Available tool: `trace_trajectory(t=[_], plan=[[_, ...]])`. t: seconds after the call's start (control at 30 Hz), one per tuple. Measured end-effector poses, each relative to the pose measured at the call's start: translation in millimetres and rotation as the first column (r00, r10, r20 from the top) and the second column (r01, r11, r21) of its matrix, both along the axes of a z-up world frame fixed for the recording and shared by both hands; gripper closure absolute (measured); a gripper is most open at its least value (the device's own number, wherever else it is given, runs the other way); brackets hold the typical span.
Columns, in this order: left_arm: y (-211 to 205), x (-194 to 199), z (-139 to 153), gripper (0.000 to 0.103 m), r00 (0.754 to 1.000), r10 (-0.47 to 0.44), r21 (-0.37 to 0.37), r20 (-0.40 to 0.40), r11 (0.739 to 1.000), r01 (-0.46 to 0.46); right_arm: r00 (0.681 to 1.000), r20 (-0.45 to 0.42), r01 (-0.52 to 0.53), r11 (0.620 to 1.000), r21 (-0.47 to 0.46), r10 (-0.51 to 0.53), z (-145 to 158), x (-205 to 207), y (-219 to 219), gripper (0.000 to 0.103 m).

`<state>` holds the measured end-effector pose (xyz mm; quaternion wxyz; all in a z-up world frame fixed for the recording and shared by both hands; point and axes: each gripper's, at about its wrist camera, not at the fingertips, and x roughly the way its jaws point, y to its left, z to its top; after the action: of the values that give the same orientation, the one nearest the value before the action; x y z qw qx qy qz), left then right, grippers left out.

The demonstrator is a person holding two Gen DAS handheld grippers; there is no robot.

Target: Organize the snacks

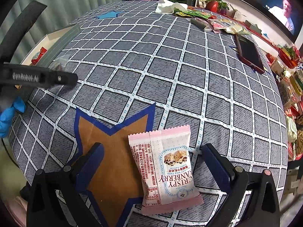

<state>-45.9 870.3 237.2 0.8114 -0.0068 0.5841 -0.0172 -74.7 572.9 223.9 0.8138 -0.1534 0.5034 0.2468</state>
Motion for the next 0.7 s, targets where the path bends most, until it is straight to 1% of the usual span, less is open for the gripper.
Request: trace_trajectory(t=[0.17, 0.37, 0.53, 0.57, 0.6, 0.63, 0.67, 0.7], plan=[[0.8, -0.6, -1.1, 0.0, 1.0, -0.002, -0.003, 0.012, 1.0, 0.002, 1.0, 0.001, 0.001, 1.0, 0.0, -0.001, -0.6, -1.4, 0.2, 0.0], [1.1, -1.2, -1.8, 0.0, 1.0, -0.002, -0.001, 0.015, 1.0, 0.002, 1.0, -0.022, 0.001, 1.0, -0.014, -0.002, -0.7, 1.3, 1.2, 0.0], [2.1, -7.0, -0.2, 0.001, 1.0, -0.016, -0.009, 0.015, 1.0, 0.016, 0.997, -0.059, 0.042, 0.998, -0.038, -0.044, -0.6, 5.3, 3.9, 0.0], [1.6, -8.3, 1.2, 0.003, 1.0, -0.026, -0.008, 0.015, 1.0, 0.026, 0.997, -0.064, 0.047, 0.998, -0.041, -0.05, -0.5, 5.4, 3.8, 0.0], [-0.4, -11.2, 3.7, 0.011, 0.999, -0.042, -0.008, 0.028, 0.999, 0.043, 0.996, -0.065, 0.05, 0.998, -0.044, -0.053, -0.2, 4.6, 3.5, 0.0], [-3.0, -14.3, 7.9, 0.024, 0.996, -0.076, -0.01, 0.046, 0.997, 0.076, 0.997, -0.062, 0.052, 0.998, -0.044, -0.055, 0.8, 2.2, 3.2, 0.003], [-4.0, -16.0, 10.5, 0.03, 0.994, -0.091, -0.018, 0.054, 0.996, 0.092, 0.997, -0.057, 0.052, 0.998, -0.042, -0.054, 1.9, -0.3, 2.6, 0.007], [-5.5, -18.8, 14.0, 0.045, 0.991, -0.116, -0.037, 0.061, 0.992, 0.118, 0.997, -0.05, 0.053, 0.998, -0.038, -0.055, 4.7, -2.8, 1.3, 0.017]])
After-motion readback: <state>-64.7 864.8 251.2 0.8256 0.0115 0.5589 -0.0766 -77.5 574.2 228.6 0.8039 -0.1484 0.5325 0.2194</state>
